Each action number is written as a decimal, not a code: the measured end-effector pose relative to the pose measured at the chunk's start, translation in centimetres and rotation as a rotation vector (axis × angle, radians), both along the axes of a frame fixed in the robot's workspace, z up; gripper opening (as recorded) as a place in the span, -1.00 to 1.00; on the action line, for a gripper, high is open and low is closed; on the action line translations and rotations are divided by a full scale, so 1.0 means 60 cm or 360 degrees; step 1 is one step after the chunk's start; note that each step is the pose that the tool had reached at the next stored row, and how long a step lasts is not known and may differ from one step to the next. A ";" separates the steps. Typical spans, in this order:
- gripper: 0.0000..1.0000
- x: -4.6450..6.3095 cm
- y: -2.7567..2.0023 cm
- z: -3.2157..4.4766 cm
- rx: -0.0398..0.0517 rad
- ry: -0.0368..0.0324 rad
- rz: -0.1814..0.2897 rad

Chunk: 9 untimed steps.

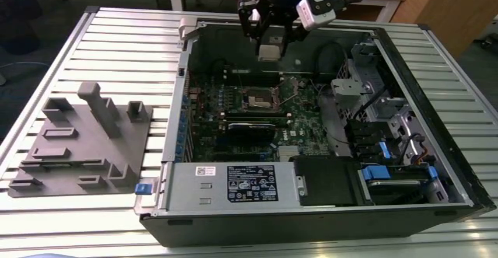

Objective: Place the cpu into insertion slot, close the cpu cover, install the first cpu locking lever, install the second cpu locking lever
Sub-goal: 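Place the cpu into insertion slot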

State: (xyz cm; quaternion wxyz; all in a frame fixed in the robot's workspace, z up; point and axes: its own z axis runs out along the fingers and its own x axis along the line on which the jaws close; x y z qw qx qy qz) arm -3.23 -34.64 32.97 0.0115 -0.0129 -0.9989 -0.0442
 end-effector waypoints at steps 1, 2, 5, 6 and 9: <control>0.08 0.000 0.0000 -0.001 0.0000 0.0000 0.0000; 0.08 0.000 0.0000 -0.001 0.0000 0.0000 0.0000; 0.08 0.000 0.0000 -0.001 0.0000 0.0000 0.0000; 0.08 0.000 0.0000 -0.001 0.0000 0.0000 0.0000; 0.08 0.000 0.0000 -0.001 0.0000 0.0000 0.0000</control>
